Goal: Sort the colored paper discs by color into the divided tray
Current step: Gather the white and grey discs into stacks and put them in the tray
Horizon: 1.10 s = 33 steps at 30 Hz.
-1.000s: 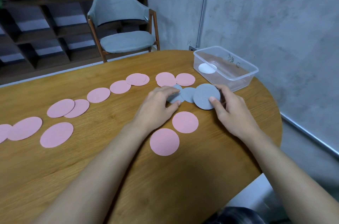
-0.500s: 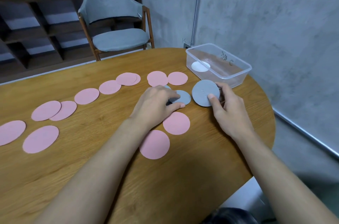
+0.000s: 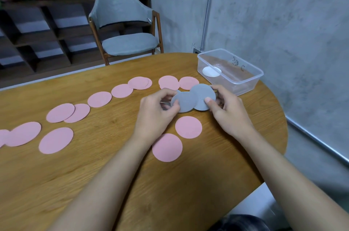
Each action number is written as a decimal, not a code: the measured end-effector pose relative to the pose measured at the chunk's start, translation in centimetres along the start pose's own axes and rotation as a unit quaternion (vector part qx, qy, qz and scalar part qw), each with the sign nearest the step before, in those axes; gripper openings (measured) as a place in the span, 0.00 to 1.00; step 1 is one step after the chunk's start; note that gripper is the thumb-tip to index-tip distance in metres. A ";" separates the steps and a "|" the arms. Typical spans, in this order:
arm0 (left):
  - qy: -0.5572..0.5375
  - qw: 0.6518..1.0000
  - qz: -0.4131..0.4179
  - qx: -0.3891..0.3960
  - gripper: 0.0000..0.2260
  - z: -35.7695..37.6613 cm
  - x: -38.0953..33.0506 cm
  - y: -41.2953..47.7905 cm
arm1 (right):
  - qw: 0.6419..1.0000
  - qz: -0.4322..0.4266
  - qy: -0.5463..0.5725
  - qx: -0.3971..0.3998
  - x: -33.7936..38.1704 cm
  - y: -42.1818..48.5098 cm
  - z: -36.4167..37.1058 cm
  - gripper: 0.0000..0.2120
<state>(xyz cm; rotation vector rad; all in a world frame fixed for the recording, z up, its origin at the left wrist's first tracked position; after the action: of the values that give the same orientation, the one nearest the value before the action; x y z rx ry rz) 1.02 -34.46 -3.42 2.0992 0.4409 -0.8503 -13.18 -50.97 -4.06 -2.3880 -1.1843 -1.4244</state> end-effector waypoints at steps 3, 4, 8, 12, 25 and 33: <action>-0.017 0.999 -0.042 0.005 0.08 0.0 0.4 -0.2 | 0.999 0.004 0.026 0.034 0.4 0.7 0.8 0.14; -0.016 0.999 -0.052 0.000 0.09 0.0 0.6 -0.3 | 0.998 -0.001 0.030 0.050 0.5 0.7 1.1 0.15; -0.025 0.996 -0.080 -0.025 0.08 -0.1 0.9 -0.2 | 0.997 -0.032 0.015 0.072 0.4 0.4 2.1 0.17; 0.001 0.997 -0.074 -0.028 0.09 0.1 0.8 -0.1 | 0.997 -0.036 -0.011 0.072 0.2 0.1 2.3 0.19; 0.063 0.998 -0.023 -0.021 0.14 0.6 0.5 0.0 | 0.989 -0.042 -0.066 0.125 1.3 -0.9 3.0 0.27; 0.091 0.996 -0.019 0.008 0.16 0.0 1.3 -0.1 | 0.990 -0.074 -0.112 0.050 1.1 -0.6 2.6 0.20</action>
<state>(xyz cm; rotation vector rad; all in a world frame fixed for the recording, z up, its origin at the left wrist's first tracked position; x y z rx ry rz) 1.85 -34.38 -4.38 2.1980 0.5725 -0.6890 -11.49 -48.78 -4.80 -2.4866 -1.4759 -1.1240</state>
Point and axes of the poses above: each hand's wrist, its own y-axis towards the middle knuckle, its own z-axis out of the palm, x = y × z, the point moved 3 cm from there along y, towards the middle knuckle, and after that the axes turned 6 degrees about z, right-handed, at the moved point
